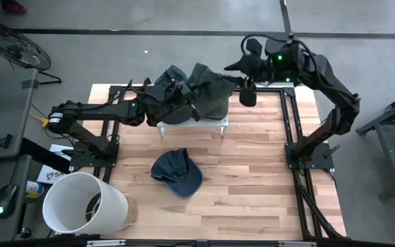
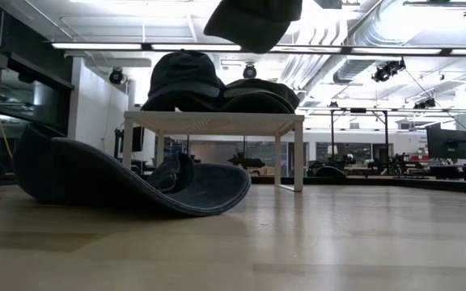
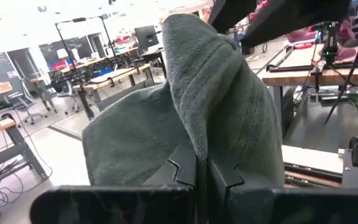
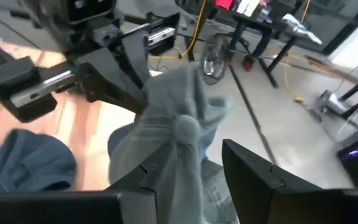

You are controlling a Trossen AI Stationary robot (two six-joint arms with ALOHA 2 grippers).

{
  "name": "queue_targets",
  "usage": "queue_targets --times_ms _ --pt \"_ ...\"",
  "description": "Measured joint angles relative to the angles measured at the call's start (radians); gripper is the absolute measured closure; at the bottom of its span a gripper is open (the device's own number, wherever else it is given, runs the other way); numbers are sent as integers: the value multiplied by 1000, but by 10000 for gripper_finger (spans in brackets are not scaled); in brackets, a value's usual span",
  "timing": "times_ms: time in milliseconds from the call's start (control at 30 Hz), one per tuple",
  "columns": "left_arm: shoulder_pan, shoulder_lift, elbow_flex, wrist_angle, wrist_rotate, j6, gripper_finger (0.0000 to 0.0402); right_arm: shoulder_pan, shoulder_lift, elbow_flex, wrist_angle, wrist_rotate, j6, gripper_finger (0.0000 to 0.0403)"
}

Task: Pick & Place hat
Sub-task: Stack the gray cap on top of the other gray cap on the shelf

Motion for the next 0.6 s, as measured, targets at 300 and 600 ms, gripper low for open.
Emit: queue_targets --times_ms 300,600 --pt "0 0 0 2 -3 7 401 56 8 0 64 79 -8 196" --pt "0 0 0 14 -2 7 402 123 51 -3 58 251 -19 179"
